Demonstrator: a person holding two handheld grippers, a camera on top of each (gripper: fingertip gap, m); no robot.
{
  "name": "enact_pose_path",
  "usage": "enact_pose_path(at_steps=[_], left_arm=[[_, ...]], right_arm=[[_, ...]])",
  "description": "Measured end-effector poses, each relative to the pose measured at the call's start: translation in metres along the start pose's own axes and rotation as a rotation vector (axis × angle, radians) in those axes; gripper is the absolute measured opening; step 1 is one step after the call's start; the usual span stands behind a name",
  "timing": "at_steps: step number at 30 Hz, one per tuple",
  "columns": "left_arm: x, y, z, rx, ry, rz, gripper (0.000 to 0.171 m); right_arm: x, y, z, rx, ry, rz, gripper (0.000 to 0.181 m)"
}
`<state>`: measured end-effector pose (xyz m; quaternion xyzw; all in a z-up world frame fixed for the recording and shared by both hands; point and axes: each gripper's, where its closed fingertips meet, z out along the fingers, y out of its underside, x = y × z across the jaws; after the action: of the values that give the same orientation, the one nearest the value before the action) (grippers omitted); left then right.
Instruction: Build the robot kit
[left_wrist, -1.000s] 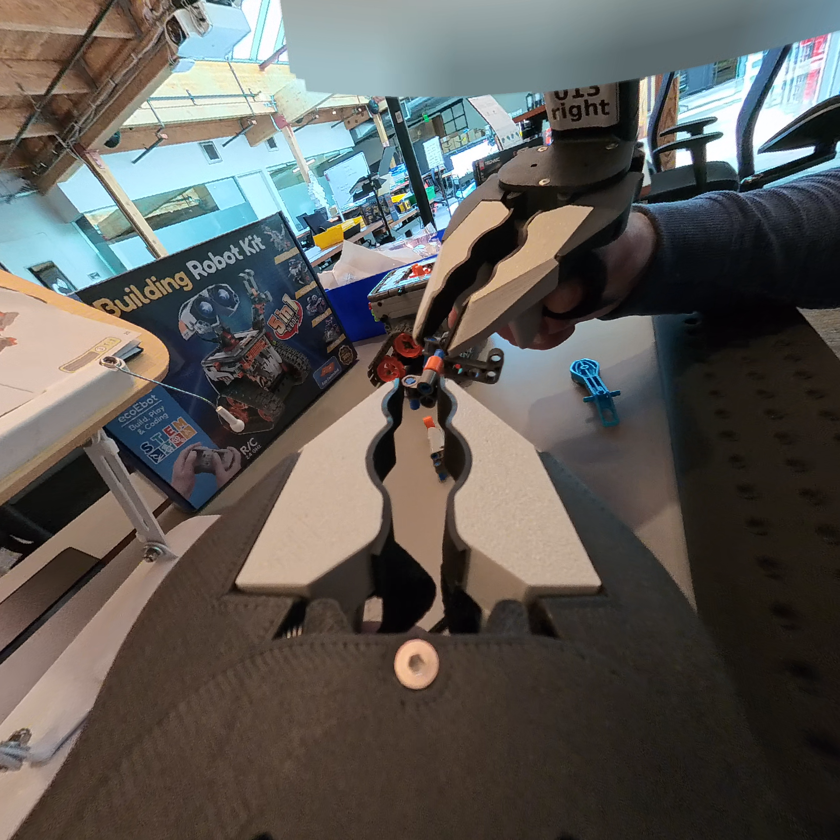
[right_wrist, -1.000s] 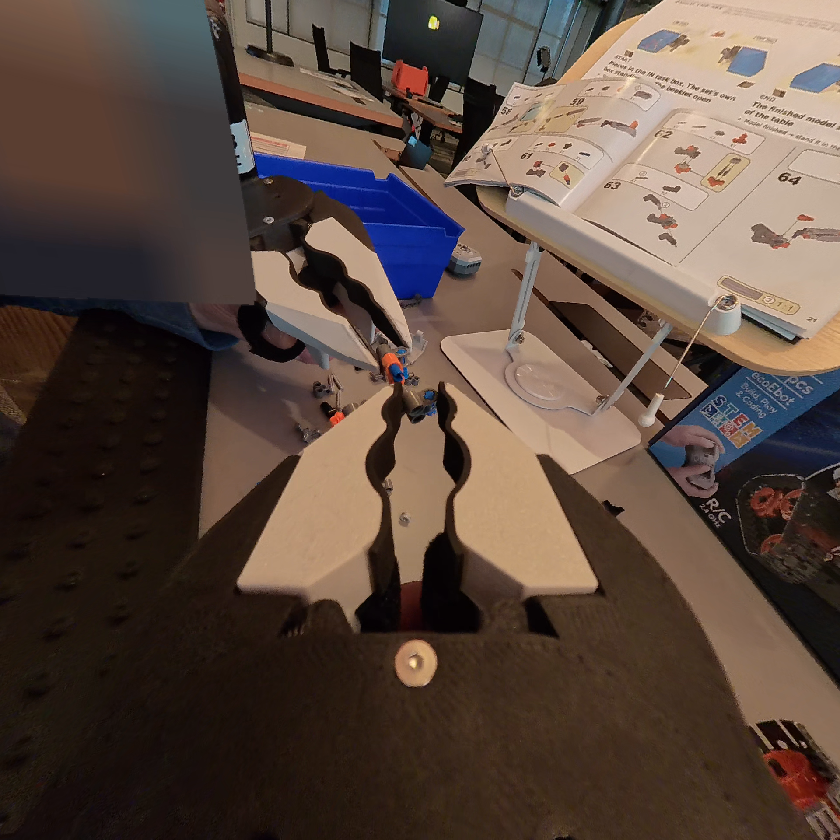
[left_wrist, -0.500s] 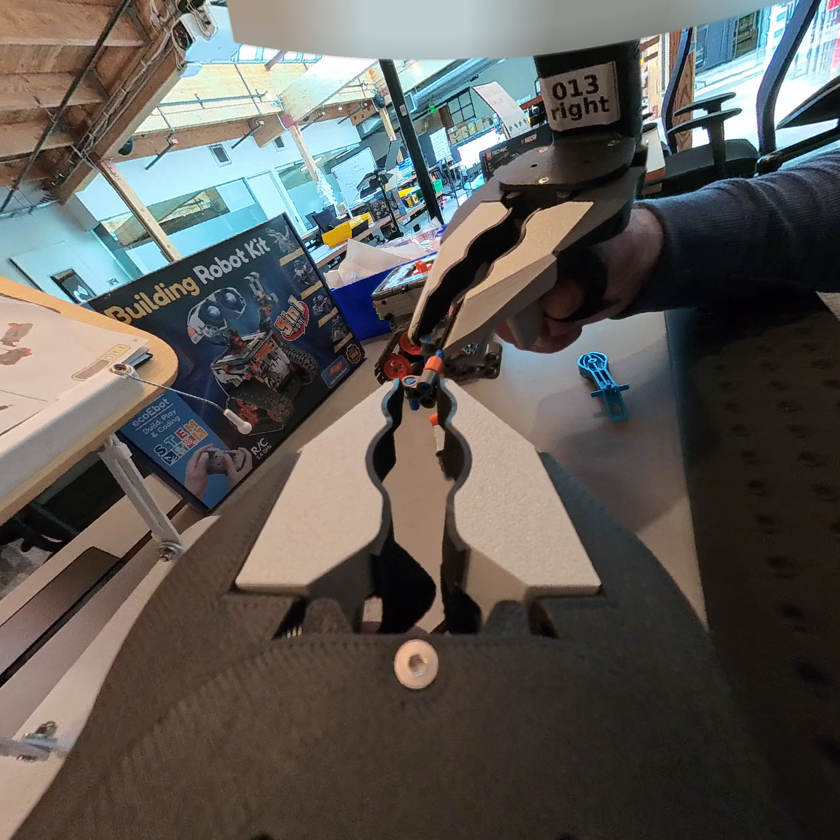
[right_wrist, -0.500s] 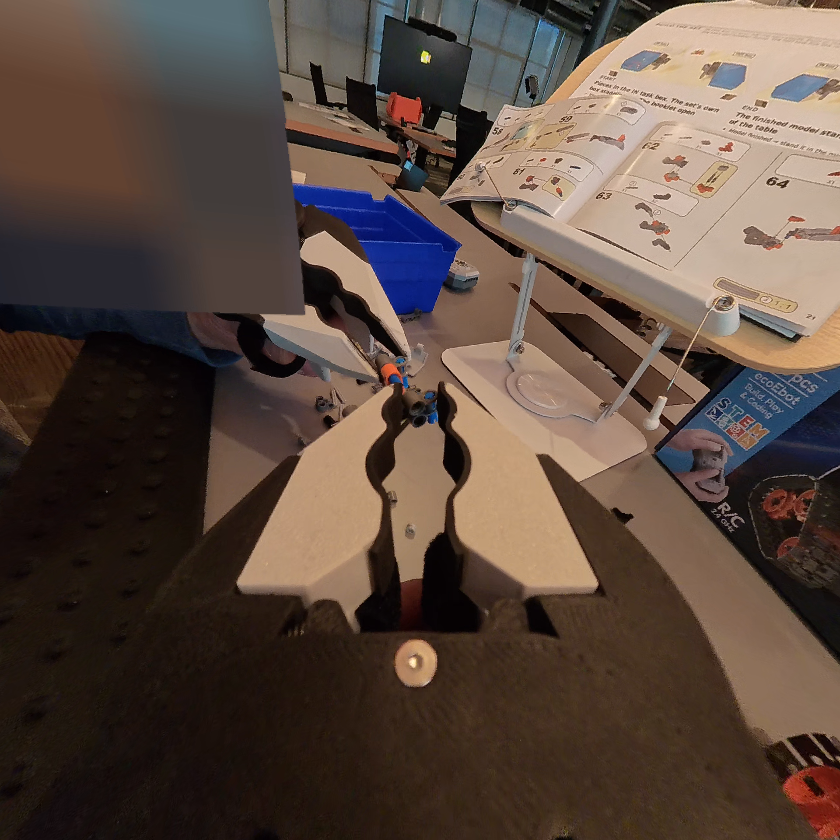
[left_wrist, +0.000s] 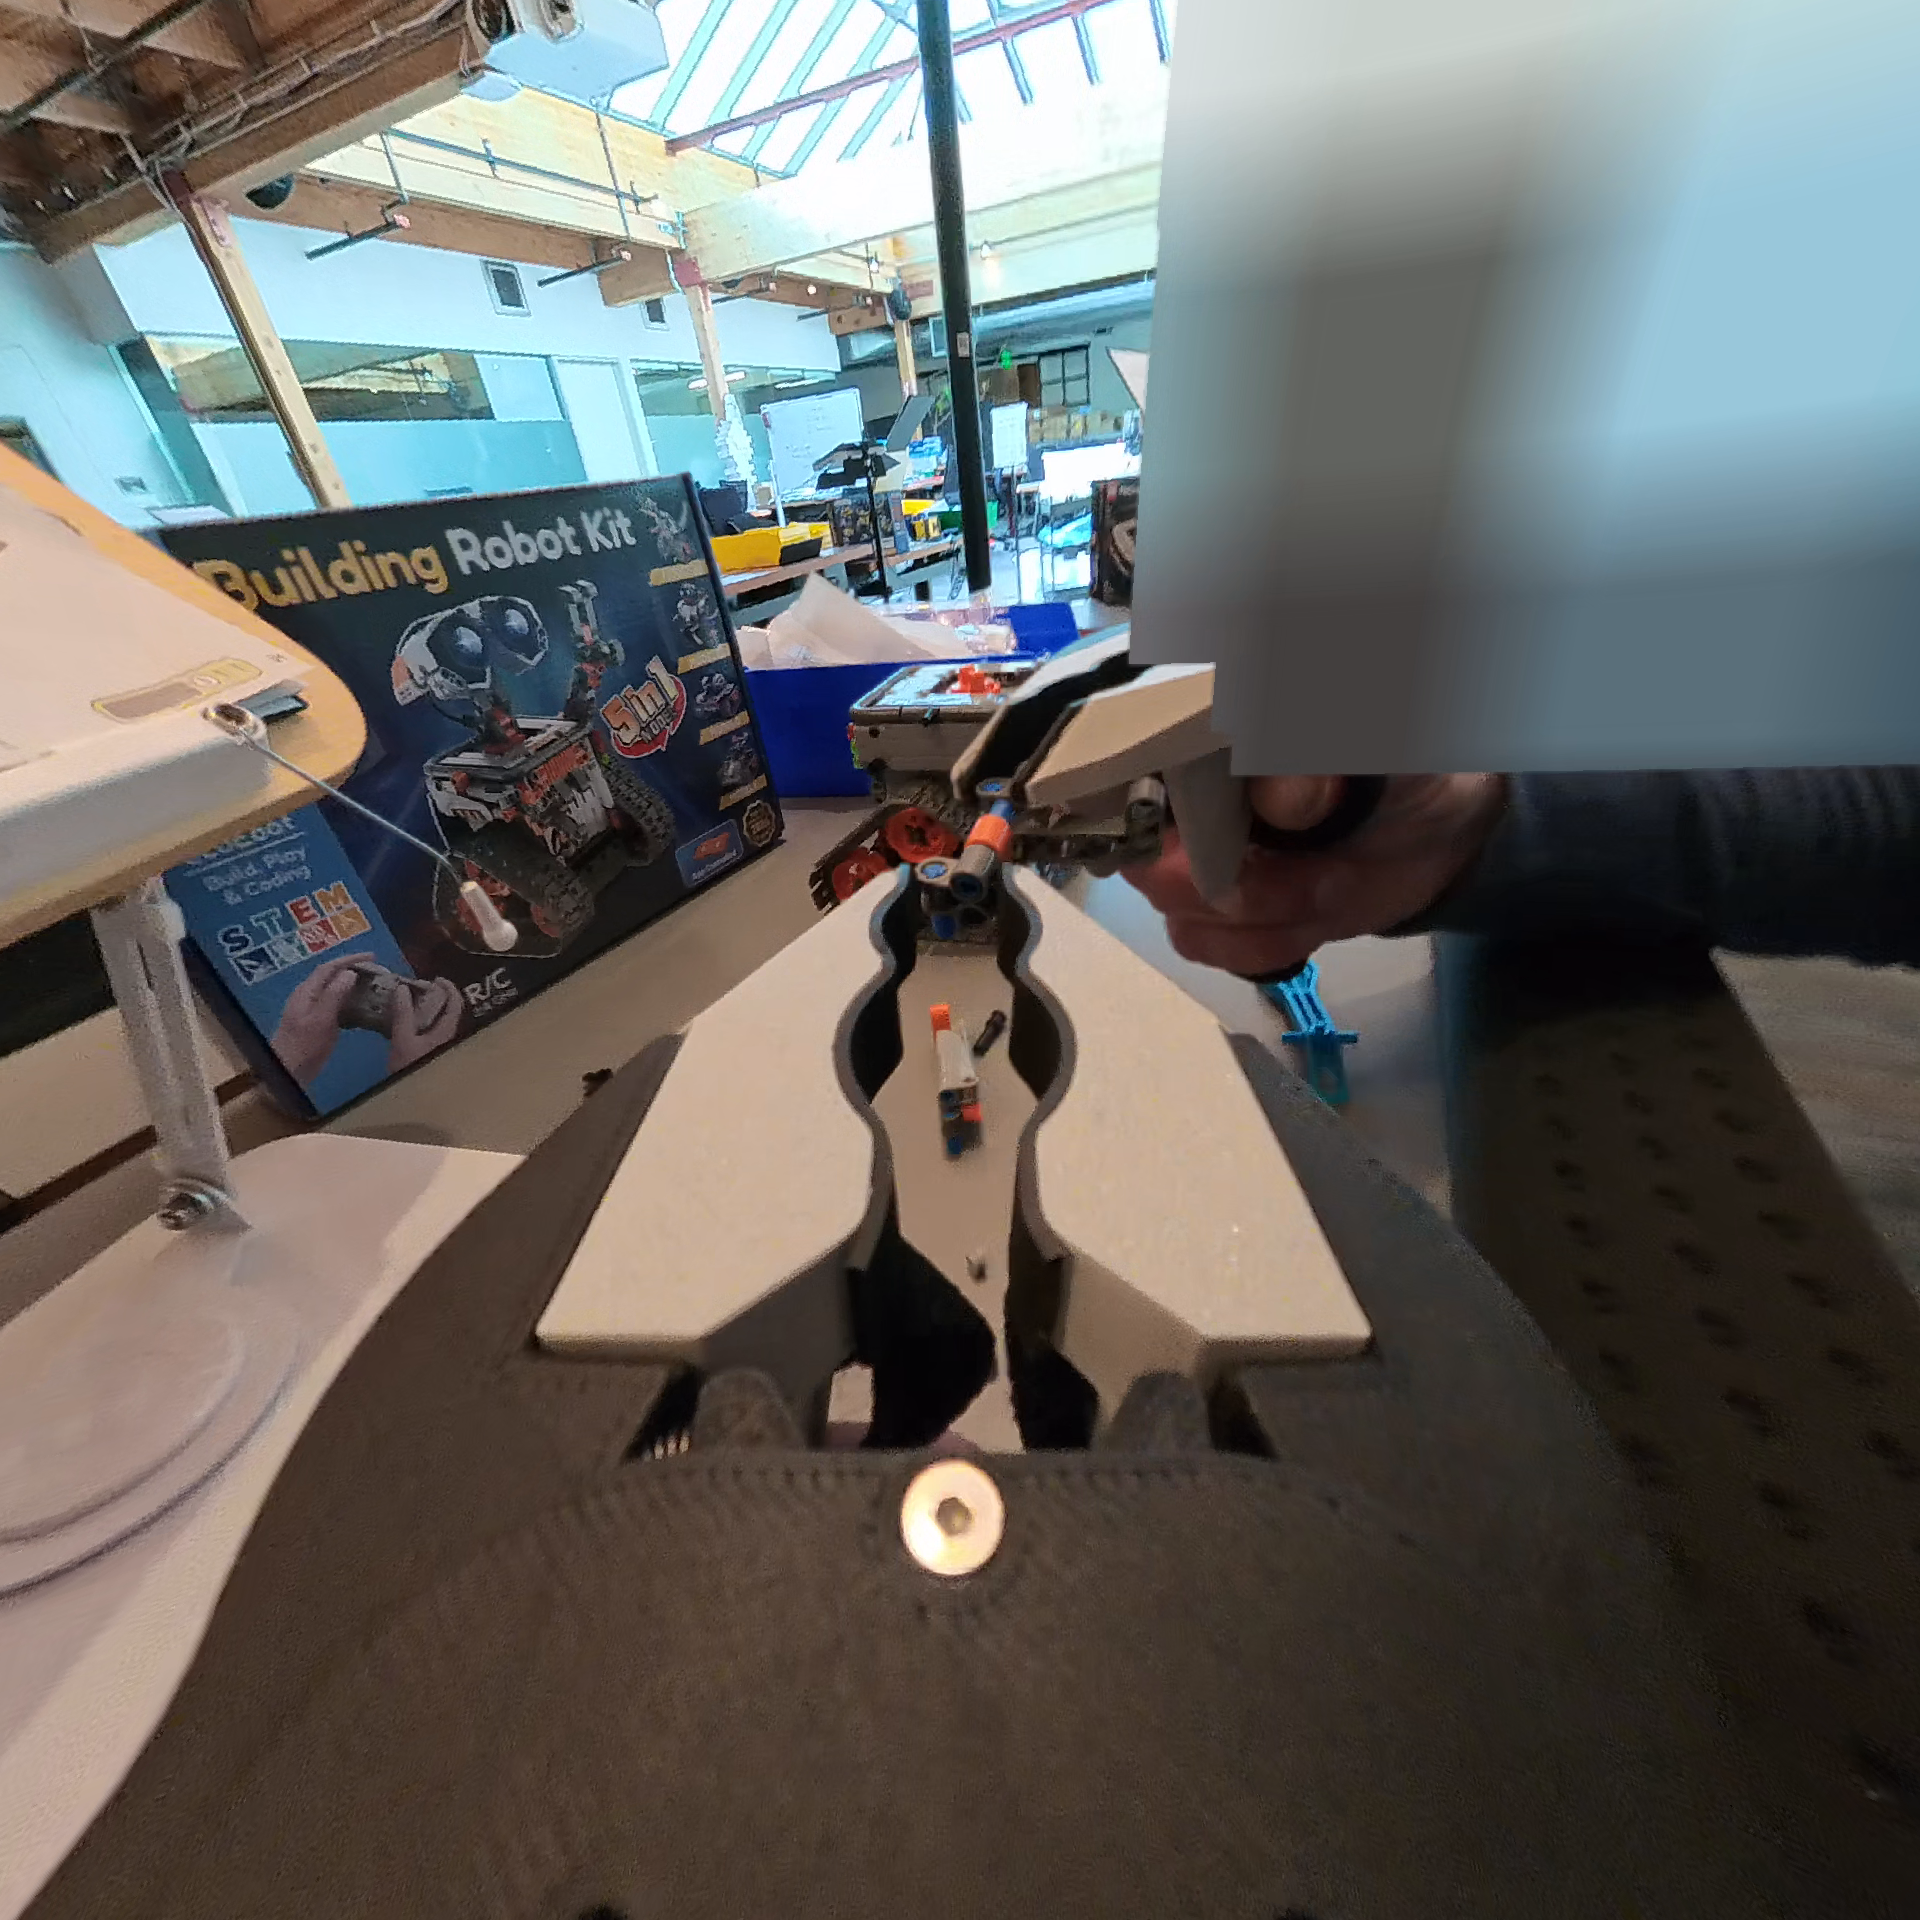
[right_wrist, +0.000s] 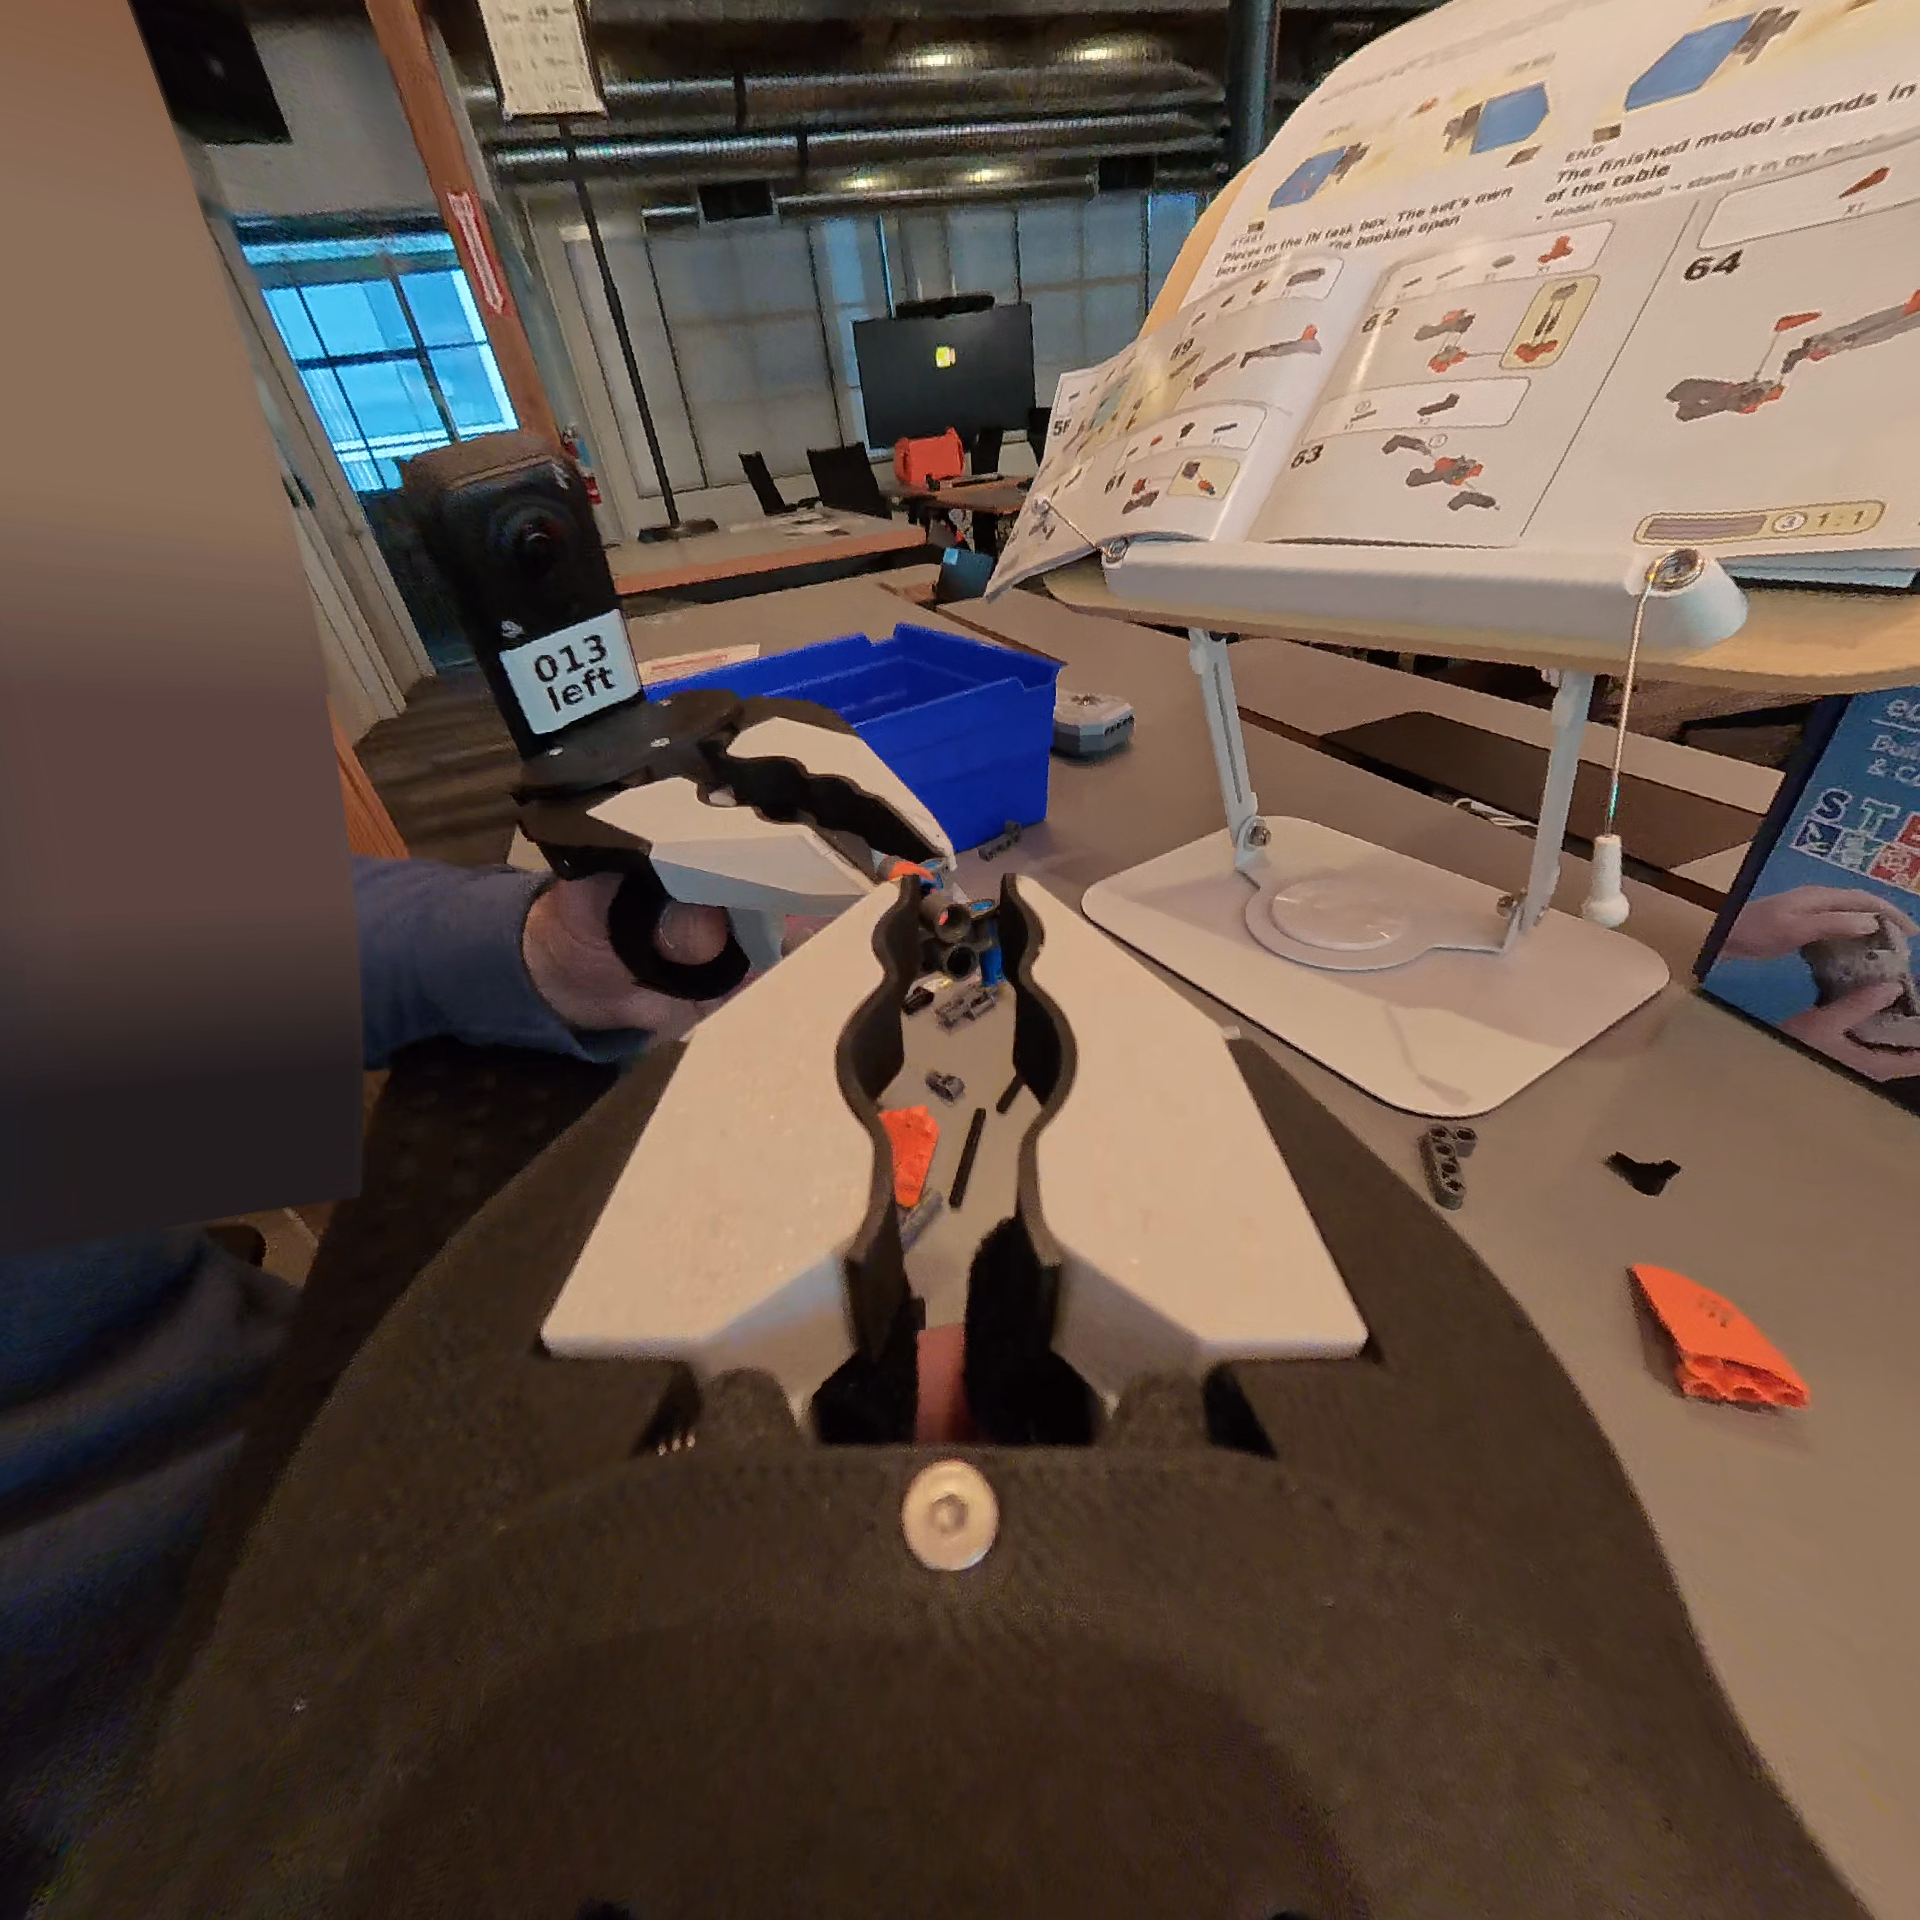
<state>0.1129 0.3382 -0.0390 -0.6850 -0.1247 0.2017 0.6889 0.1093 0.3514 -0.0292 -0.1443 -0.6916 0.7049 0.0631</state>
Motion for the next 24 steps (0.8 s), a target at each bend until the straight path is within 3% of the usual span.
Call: enact_pose_path(at_steps=[6, 24], left_arm=[[-0.006, -0.011, -0.004, 0.079, 0.04, -0.136, 0.012], [-0.003, -0.014, 0.0, 0.095, 0.05, -0.142, 0.012]], right_arm=[[0.0, -0.013, 0.0, 0.058, 0.035, -0.009, 0.013], [0.002, -0.016, 0.0, 0.07, 0.077, -0.041, 0.013]])
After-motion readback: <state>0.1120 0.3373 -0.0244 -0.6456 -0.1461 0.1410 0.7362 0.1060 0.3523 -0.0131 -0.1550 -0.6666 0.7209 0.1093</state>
